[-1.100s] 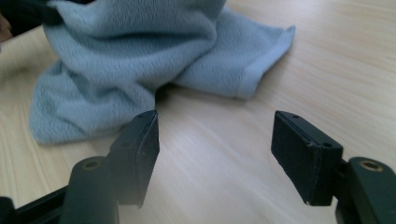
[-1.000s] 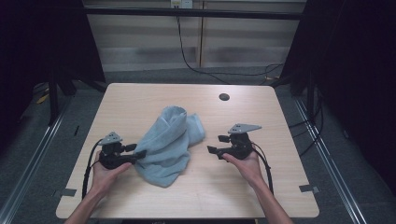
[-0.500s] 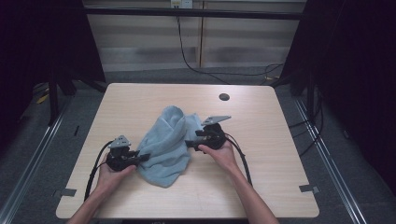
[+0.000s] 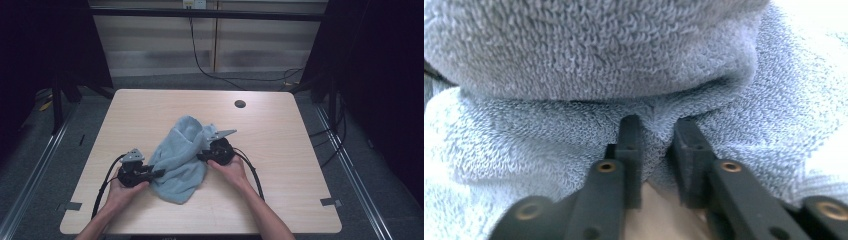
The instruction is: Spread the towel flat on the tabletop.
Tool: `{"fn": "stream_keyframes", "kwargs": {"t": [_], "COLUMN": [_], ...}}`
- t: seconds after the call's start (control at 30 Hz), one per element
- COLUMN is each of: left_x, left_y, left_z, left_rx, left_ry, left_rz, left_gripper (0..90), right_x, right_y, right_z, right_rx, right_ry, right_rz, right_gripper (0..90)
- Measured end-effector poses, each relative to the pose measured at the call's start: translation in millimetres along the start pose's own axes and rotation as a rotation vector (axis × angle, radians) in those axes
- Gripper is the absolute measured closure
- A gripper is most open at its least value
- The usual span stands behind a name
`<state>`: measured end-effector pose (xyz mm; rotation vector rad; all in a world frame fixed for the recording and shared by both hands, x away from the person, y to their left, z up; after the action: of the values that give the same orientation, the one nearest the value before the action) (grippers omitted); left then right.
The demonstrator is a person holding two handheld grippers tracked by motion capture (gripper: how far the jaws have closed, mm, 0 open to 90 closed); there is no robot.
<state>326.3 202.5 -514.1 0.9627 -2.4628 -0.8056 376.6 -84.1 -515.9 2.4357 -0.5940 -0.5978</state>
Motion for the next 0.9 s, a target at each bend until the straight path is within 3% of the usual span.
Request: {"fn": "stream_keyframes", "kwargs": {"t": [0.03, 0.07, 0.1, 0.13, 0.2, 0.23, 0.33, 0.4, 0.47, 0.5, 0.53, 0.57, 0.67, 0.73, 0.8, 0.83, 0.87, 0.9], "left_x": [6.5, 16.6, 16.6, 28.5, 34.2, 43.9, 50.5, 52.4, 51.4, 50.2, 50.2, 49.5, 41.8, 28.8, 25.0, 21.6, 21.6, 21.8], "left_y": [1.4, 5.0, 5.0, 11.1, 14.4, 20.5, 27.5, 38.0, 41.1, 48.4, 48.4, 51.1, 51.4, 33.2, 23.4, 4.2, 4.2, -5.0], "left_z": [1.4, 4.5, 4.5, 7.3, 8.9, 10.6, 9.3, 4.5, 2.1, -4.2, -4.2, -8.6, -23.9, -41.5, -46.8, -52.8, -52.8, -53.0], "left_rx": [-0.008, -0.018, -0.018, -0.032, -0.037, -0.043, -0.029, 0.025, 0.039, 0.077, 0.077, 0.097, 0.138, 0.123, 0.108, 0.089, 0.089, 0.079], "left_ry": [0.010, -0.010, -0.010, -0.027, -0.024, -0.040, -0.070, -0.053, -0.053, -0.044, -0.044, -0.042, -0.021, 0.008, 0.012, 0.039, 0.039, 0.043], "left_rz": [0.032, 0.052, 0.052, 0.087, 0.101, 0.133, 0.155, 0.181, 0.180, 0.172, 0.172, 0.174, 0.139, 0.078, 0.072, 0.074, 0.074, 0.084], "left_gripper": [67.3, 66.3, 65.2, 63.3, 61.9, 56.6, 48.8, 41.6, 38.3, 36.7, 36.3, 36.2, 36.4, 41.9, 41.9, 41.5, 40.3, 40.3], "right_x": [-2.3, -9.1, -9.1, -16.2, -20.2, -30.8, -41.2, -49.4, -49.6, -48.2, -48.2, -41.4, -32.8, -25.0, -22.5, -17.4, -15.0, -15.0], "right_y": [3.0, 12.4, 12.4, 22.5, 27.7, 38.2, 49.2, 68.7, 86.3, 96.4, 96.4, 114.0, 128.6, 139.5, 141.2, 140.0, 137.7, 137.7], "right_z": [2.7, 10.4, 10.4, 20.7, 25.9, 35.9, 46.1, 58.1, 60.6, 60.5, 60.5, 59.4, 54.6, 36.5, 27.5, 8.7, 0.0, 0.0], "right_rx": [-0.009, -0.027, -0.027, -0.030, -0.033, -0.048, -0.055, -0.041, -0.015, 0.011, 0.011, 0.051, 0.087, 0.146, 0.160, 0.181, 0.193, 0.193], "right_ry": [0.006, 0.021, 0.021, 0.016, 0.021, 0.027, 0.039, 0.021, 0.006, 0.006, 0.006, -0.005, -0.027, -0.020, -0.012, -0.012, -0.010, -0.010], "right_rz": [-0.002, -0.006, -0.006, -0.025, -0.027, -0.031, -0.036, -0.038, -0.018, -0.001, -0.001, 0.034, 0.068, 0.091, 0.093, 0.093, 0.094, 0.094], "right_gripper": [80.8, 82.5, 82.5, 82.7, 82.7, 82.7, 81.5, 67.6, 60.9, 60.5, 60.5, 58.3, 56.3, 53.9, 52.7, 50.6, 50.0, 50.0]}}
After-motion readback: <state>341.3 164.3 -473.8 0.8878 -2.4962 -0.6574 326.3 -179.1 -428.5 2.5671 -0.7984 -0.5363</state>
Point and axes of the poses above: each handheld gripper's, and its own axes: y roughly backward along the jaws, z roughly out of its underside, x roughly to its right, the point moved 2 cm from there along -y, roughly forward along the jaws, and after that the axes turned 9 degrees about -z, right-handed, at the moved point
